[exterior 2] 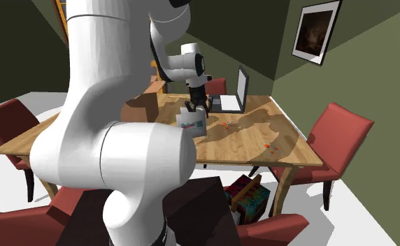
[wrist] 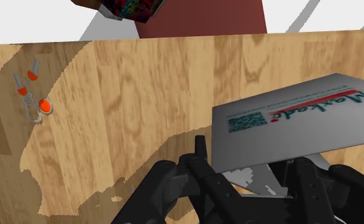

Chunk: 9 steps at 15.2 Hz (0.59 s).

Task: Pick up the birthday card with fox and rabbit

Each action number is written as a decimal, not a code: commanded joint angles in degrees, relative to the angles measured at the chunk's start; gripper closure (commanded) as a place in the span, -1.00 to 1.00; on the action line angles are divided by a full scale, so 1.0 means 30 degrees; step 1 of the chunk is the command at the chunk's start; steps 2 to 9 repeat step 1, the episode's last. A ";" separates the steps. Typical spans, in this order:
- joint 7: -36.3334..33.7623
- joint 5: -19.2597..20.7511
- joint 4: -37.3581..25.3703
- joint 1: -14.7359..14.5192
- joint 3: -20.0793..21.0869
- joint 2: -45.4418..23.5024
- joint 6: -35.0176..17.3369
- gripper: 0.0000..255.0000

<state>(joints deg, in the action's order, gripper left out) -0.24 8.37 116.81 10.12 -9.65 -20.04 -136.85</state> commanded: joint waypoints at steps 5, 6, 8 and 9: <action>0.0016 0.0003 -0.0013 -0.0001 -0.0005 0.0092 0.0104 1.00; 0.0016 0.0003 -0.0013 -0.0001 -0.0005 0.0092 0.0104 1.00; 0.0016 0.0003 -0.0013 -0.0001 -0.0005 0.0092 0.0104 1.00; 0.0016 0.0003 -0.0013 -0.0001 -0.0005 0.0092 0.0104 1.00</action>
